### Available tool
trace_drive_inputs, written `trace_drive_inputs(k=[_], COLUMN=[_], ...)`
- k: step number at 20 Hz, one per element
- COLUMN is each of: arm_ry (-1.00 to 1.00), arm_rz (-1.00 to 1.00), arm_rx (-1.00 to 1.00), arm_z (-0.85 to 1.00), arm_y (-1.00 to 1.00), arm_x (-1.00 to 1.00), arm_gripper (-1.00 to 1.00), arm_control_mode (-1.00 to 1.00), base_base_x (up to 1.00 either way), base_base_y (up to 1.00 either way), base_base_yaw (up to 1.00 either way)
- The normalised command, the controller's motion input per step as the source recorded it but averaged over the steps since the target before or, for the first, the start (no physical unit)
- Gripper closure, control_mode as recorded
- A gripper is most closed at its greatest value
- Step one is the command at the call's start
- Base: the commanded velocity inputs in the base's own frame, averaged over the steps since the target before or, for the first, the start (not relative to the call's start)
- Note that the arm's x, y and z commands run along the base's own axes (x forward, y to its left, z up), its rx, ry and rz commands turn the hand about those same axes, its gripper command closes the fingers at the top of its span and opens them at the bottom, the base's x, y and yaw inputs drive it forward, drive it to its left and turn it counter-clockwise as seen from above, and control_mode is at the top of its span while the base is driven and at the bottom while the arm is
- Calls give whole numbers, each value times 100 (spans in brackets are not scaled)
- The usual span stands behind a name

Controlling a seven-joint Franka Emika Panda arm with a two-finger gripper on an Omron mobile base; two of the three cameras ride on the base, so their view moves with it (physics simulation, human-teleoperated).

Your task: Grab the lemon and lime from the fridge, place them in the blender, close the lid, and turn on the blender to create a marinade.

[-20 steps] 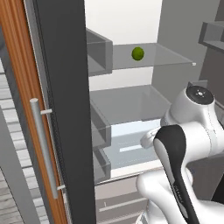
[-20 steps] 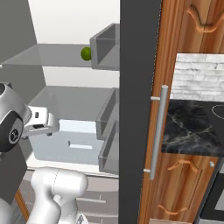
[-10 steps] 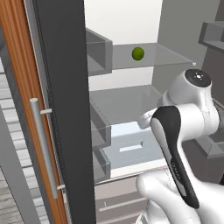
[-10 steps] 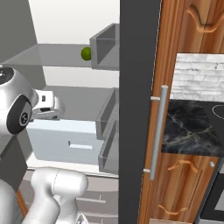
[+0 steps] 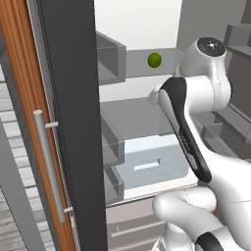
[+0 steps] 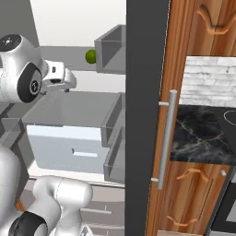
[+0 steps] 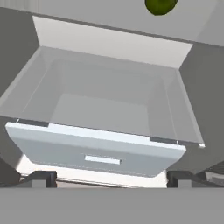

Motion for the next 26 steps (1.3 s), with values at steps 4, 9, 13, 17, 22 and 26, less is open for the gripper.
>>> trace_drive_inputs(k=[4,9,13,17,22,26], arm_ry=[-4,-13,-4,-2,0,0], arm_rz=[-6,0,-2,-1,0,0], arm_rx=[8,4,0,0,0,0], arm_z=[9,15,43,48,5,-1], arm_y=[-18,-13,-18,-7,-2,-16], arm_x=[77,68,39,43,67,63], arm_gripper=[-100,-100,-100,-100,-100,-100], arm_control_mode=[-100,-100,-100,-100,-100,-100], base_base_x=[0,0,0,0,0,0], base_base_y=[0,0,0,0,0,0], base_base_yaw=[0,0,0,0,0,0])
